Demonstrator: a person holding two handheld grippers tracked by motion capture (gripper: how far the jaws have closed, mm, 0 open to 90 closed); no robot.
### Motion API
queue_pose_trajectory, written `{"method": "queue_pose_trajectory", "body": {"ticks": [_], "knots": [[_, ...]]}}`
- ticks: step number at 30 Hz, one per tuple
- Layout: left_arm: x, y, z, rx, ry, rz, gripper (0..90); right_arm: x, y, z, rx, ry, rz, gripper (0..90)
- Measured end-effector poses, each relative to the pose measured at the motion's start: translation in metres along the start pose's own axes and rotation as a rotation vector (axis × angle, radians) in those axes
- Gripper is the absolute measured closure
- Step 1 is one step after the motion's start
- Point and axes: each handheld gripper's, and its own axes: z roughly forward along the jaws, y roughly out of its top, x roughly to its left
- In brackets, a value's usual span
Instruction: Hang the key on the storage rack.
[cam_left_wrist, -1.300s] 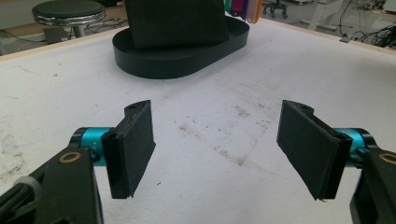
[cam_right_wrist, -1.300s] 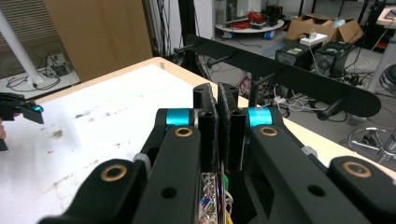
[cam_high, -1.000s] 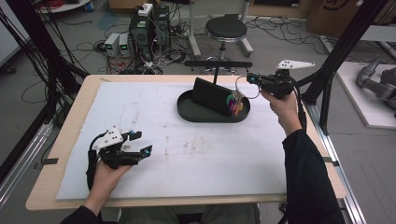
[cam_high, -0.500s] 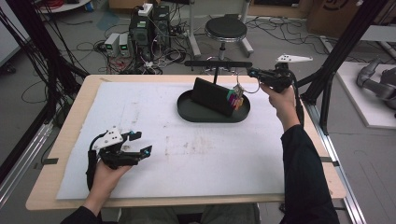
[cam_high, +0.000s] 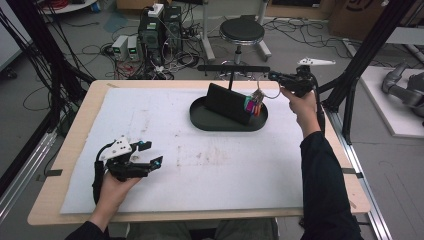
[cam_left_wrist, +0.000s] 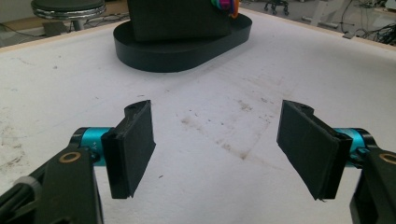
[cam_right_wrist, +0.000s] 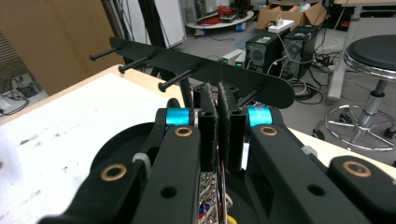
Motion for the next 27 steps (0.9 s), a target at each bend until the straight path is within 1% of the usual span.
{"method": "queue_pose_trajectory", "body": {"ticks": [2,8,11,14,24,27], "knots": [[0.0001,-0.0002,-0.0002,0.001,0.002,0.0,27.3,-0.0007,-0.0002,0.0012,-0.004,-0.005,-0.001,87.9],[0.0004,-0.0008,-0.0004,0.002,0.001,0.0,27.2,-0.0035,-0.0023,0.0042,0.009,-0.019,0.008,87.9],[0.0005,-0.0009,-0.0001,0.004,0.002,-0.002,27.3,-0.0034,-0.0022,0.0052,0.007,-0.029,-0.002,87.9],[0.0002,-0.0009,0.0,0.005,0.001,0.001,27.3,-0.0043,-0.0029,0.0054,0.007,-0.034,0.005,87.8],[-0.0001,-0.0009,-0.0003,0.006,-0.005,0.003,27.3,-0.002,-0.0031,0.0088,0.015,-0.055,-0.017,87.1],[0.0,-0.0011,-0.0004,0.007,-0.006,0.003,27.3,-0.0009,-0.0027,0.0089,0.017,-0.074,-0.028,85.3]]}}
